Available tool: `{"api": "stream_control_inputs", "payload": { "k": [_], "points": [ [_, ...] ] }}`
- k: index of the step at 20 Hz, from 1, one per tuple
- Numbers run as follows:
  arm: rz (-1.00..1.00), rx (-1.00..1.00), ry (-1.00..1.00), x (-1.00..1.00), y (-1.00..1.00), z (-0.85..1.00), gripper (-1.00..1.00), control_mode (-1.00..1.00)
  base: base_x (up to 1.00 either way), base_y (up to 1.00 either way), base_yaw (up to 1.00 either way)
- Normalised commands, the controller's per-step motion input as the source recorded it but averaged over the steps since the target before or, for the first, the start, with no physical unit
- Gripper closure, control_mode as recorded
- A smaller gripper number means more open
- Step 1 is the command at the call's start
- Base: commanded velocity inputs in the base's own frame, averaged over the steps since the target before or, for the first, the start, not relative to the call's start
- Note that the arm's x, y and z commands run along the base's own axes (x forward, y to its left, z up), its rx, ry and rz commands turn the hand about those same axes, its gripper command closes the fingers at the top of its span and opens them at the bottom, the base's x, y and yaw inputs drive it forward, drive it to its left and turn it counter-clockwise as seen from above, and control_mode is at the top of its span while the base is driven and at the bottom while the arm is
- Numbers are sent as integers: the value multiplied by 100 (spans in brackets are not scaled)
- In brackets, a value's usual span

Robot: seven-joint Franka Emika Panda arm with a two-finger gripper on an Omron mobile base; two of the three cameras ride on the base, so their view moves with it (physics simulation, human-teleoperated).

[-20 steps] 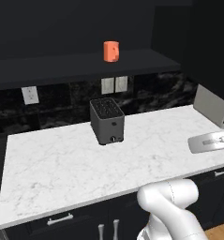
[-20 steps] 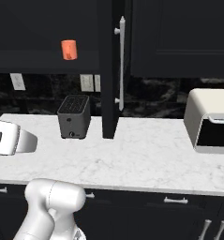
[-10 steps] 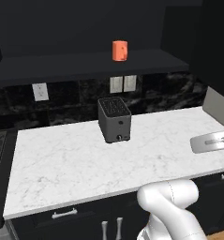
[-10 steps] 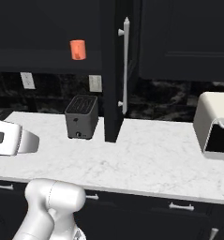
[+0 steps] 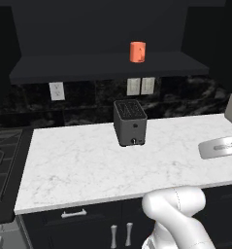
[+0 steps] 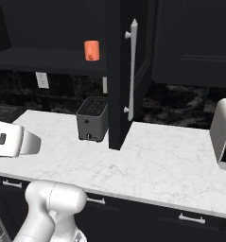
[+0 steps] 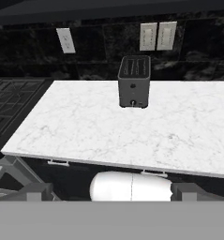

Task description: Gather all objects into one cabinet and sort the glasses and bowls to opposite sides.

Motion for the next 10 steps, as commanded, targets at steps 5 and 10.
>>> {"api": "stream_control_inputs", "payload": {
  "k": [5, 10],
  "points": [
    [0, 0, 0, 0, 0, 0, -100, 100, 0, 0, 0],
    [0, 0, 0, 0, 0, 0, -100, 100, 0, 0, 0]
  ]
}}
